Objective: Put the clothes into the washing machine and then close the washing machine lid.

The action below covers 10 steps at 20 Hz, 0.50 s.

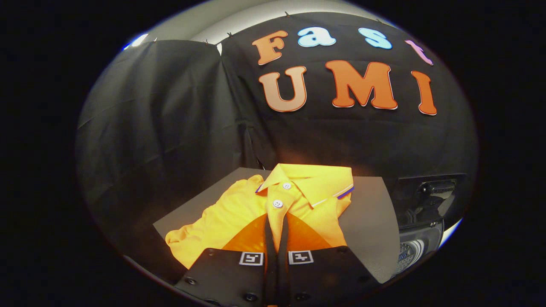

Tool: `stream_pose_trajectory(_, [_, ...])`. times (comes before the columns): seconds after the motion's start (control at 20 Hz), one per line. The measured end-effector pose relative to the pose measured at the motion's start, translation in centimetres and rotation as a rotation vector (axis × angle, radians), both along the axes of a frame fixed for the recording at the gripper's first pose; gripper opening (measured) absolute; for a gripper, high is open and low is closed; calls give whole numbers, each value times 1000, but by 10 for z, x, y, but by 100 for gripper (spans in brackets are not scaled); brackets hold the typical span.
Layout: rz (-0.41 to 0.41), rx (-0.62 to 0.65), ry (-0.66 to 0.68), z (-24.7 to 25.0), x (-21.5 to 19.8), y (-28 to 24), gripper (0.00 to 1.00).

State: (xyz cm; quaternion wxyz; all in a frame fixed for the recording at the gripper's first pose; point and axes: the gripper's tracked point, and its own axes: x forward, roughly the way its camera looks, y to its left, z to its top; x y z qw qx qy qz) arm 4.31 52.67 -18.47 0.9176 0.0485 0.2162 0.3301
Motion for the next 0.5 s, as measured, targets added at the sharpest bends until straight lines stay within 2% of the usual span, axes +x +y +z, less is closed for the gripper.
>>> stream_pose_trajectory(0.5, [-30, 212, -129, 85, -24, -40, 8])
